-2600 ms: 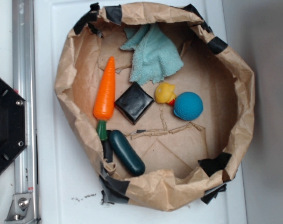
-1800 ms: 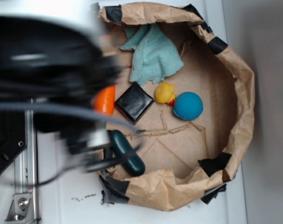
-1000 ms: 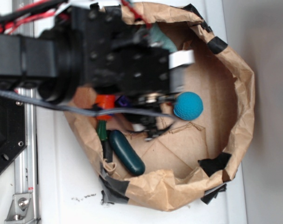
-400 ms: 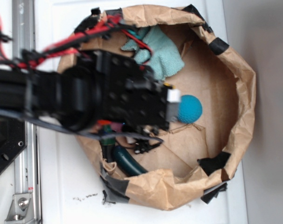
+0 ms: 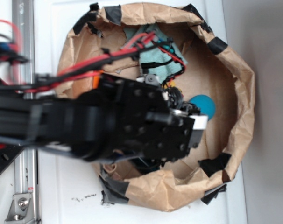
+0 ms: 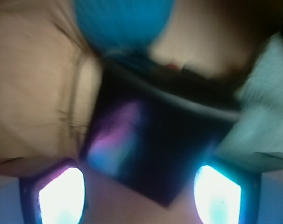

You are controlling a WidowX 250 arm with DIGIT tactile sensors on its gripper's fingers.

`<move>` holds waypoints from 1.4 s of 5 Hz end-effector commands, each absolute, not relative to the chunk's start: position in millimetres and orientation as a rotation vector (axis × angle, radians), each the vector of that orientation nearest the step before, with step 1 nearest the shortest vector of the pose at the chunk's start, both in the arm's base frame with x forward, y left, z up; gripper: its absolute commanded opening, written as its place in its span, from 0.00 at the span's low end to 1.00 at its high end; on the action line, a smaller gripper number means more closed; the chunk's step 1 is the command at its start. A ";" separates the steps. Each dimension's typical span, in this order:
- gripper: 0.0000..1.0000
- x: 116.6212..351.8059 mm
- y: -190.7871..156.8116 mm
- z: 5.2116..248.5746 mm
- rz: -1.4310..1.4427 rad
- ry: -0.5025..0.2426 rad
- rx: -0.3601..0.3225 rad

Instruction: Grab the black box.

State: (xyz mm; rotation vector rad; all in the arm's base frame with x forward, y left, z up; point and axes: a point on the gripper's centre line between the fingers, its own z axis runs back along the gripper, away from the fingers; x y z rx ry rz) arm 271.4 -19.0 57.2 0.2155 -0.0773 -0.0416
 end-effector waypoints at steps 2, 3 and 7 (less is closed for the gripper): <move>1.00 260.9 21.4 135.9 0.008 -0.302 0.148; 1.00 252.7 20.6 122.0 -0.014 -0.236 0.137; 1.00 262.8 20.9 85.8 0.026 -0.191 0.108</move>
